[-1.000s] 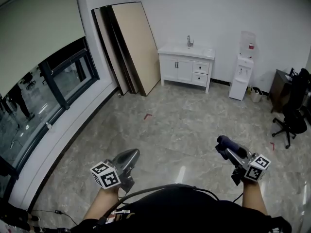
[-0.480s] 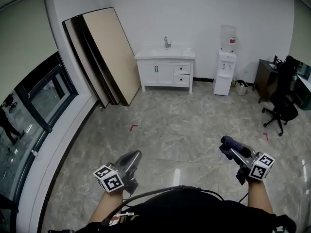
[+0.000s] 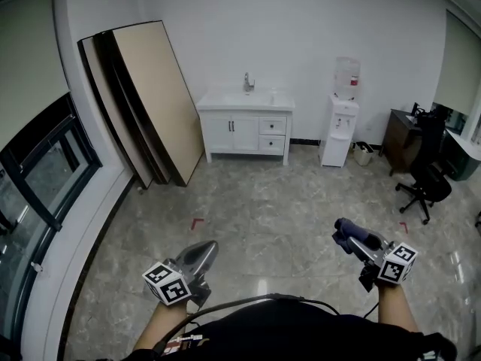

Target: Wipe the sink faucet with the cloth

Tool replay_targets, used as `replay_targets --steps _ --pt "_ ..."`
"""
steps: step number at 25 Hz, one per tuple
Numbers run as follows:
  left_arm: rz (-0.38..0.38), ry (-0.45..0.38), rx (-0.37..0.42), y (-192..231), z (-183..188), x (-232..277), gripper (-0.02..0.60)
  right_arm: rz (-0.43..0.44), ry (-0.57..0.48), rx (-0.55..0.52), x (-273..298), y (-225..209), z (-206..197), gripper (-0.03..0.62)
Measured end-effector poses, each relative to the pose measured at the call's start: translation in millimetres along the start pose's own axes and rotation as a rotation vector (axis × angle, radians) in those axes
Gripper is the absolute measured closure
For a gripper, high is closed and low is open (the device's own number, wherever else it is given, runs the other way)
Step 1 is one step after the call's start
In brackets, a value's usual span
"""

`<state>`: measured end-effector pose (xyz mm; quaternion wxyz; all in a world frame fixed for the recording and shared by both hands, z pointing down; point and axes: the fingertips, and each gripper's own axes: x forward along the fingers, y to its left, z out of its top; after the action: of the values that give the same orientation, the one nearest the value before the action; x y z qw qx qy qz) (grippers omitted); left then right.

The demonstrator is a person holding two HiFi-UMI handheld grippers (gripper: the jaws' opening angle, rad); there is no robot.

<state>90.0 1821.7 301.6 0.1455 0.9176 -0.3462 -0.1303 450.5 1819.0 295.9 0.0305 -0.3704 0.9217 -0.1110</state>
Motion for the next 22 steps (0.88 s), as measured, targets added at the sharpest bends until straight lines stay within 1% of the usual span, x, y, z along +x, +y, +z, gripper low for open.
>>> replay_targets --steps 2,4,9,12,15,18,22 --pt "0.017 -0.009 0.009 30 7 -7 0.589 0.031 0.018 -0.005 39 3 -3 0.451" --pt "0.047 -0.017 -0.002 54 12 -13 0.589 0.06 0.036 -0.01 71 2 -4 0.451" --pt "0.159 -0.01 -0.027 100 15 -31 0.589 0.101 0.044 0.005 124 -17 -3 0.451" --pt "0.197 -0.015 -0.032 125 21 -30 0.589 0.126 0.043 0.016 156 -32 -1 0.451" --pt "0.216 -0.021 -0.018 140 27 -13 0.589 0.16 0.046 0.028 184 -54 0 0.451" --pt "0.243 -0.02 0.005 150 30 17 0.589 0.2 0.05 0.033 203 -87 3 0.451" --pt "0.277 -0.047 0.01 163 38 78 0.589 0.235 0.039 0.031 220 -151 24 0.451"
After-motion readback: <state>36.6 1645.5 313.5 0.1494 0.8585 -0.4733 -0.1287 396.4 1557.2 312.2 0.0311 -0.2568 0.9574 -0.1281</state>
